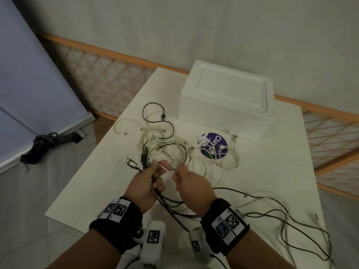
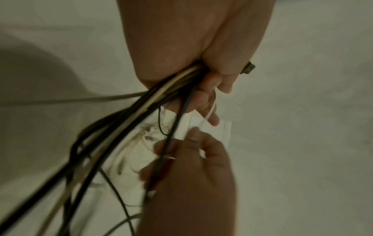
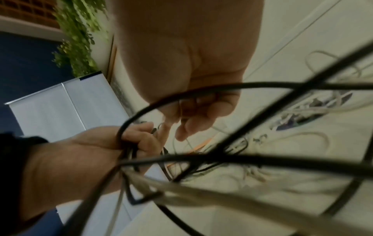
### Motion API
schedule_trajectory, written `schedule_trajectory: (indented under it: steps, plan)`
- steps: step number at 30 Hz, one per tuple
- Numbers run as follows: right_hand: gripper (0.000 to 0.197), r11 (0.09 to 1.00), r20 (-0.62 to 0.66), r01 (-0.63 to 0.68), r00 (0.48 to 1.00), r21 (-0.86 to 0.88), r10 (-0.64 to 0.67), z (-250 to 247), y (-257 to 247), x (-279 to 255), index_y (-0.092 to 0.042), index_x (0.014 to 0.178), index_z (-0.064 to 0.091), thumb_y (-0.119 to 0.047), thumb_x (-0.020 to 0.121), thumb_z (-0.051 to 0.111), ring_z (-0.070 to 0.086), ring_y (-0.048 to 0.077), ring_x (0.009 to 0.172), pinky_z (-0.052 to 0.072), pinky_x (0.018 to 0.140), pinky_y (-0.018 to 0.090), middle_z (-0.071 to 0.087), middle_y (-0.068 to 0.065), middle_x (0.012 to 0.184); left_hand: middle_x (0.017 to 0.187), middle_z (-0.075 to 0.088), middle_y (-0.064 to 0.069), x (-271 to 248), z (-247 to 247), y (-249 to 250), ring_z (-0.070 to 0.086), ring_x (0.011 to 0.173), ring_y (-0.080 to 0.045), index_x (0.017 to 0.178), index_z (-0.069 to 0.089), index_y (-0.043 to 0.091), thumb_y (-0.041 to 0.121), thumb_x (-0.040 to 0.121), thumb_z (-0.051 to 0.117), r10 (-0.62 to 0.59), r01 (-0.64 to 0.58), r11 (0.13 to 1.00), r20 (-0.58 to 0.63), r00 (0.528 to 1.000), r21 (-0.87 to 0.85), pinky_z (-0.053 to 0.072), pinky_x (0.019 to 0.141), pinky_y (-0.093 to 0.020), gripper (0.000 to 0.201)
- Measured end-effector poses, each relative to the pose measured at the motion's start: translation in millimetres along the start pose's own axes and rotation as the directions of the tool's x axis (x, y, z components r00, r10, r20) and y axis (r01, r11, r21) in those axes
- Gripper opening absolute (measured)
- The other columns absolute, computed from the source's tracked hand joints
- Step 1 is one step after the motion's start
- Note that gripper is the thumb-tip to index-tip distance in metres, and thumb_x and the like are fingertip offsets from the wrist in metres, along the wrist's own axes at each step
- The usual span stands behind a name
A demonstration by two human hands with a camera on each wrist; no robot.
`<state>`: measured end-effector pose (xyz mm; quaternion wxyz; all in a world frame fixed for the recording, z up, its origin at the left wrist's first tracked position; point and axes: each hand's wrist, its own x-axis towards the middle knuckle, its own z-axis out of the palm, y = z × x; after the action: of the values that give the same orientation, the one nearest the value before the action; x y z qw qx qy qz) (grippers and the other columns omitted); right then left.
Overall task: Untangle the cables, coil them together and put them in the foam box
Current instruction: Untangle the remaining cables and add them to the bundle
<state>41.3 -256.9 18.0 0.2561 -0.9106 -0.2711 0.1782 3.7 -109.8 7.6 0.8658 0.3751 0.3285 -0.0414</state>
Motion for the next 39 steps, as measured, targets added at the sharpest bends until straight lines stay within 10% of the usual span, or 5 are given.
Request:
schedule_trajectory:
  steps: [10,15,22,31,39]
  plan:
    - [0.008,0.982,-0.382,-0.155,0.918,-0.103,0.105,-81.9,69.7,-48.3,-0.020,0.083,0.063,-0.025,0.090,0.061,0.062,0.022,0.073,0.049,0.067,0.036,0.068,0.001,0.077,0.047,0.041,0.009,16.8,-24.6,56.8,0.024,0.032,-0.004,0.081,0.054,0.022,0.033,0.101,0.040,0.157,-0.183,0.947,-0.115,0.981,-0.264,0.026,0.036,-0.014,0.026]
    - [0.009,0.924,-0.146,-0.339,0.937,-0.176,0.316,-96.2,93.9,-60.2,-0.031,0.081,0.062,-0.036,0.089,0.060,0.057,0.006,0.073,0.042,0.068,0.027,0.063,-0.009,0.078,0.050,0.042,0.010,20.7,-30.5,47.3,0.026,0.034,-0.005,0.080,0.054,0.019,0.038,0.100,0.041,0.153,-0.169,0.975,-0.116,0.981,-0.145,0.027,0.038,-0.015,0.030]
    - [0.013,0.974,-0.212,-0.077,0.977,-0.215,0.030,-75.6,52.6,-35.8,-0.021,0.086,0.066,-0.033,0.088,0.062,0.058,0.017,0.082,0.041,0.070,0.030,0.064,-0.003,0.083,0.048,0.037,-0.001,1.6,10.4,30.9,0.045,0.047,-0.014,0.066,0.046,0.009,0.030,0.099,0.046,0.203,-0.203,0.979,0.011,0.979,-0.027,0.057,0.065,-0.031,0.039]
    - [0.017,0.987,-0.301,0.156,0.940,-0.041,-0.161,-67.9,-9.4,-16.4,-0.015,0.098,0.059,-0.028,0.086,0.058,0.059,0.016,0.072,0.046,0.065,0.032,0.065,-0.001,0.083,0.053,0.028,0.000,-35.4,46.4,11.1,0.022,0.038,-0.008,0.064,0.048,0.015,0.037,0.086,0.059,-0.022,-0.162,0.867,0.360,0.933,0.471,0.018,0.040,-0.020,0.033]
    - [0.008,0.991,-0.296,-0.103,0.953,-0.089,0.072,-57.3,68.0,-19.6,-0.009,0.082,0.065,-0.017,0.085,0.067,0.059,0.025,0.088,0.046,0.075,0.034,0.061,0.005,0.096,0.041,0.030,0.007,-25.2,1.5,52.2,0.021,0.031,-0.004,0.055,0.045,0.019,0.020,0.089,0.053,0.305,-0.312,0.950,0.148,0.941,0.029,0.015,0.040,-0.023,0.035]
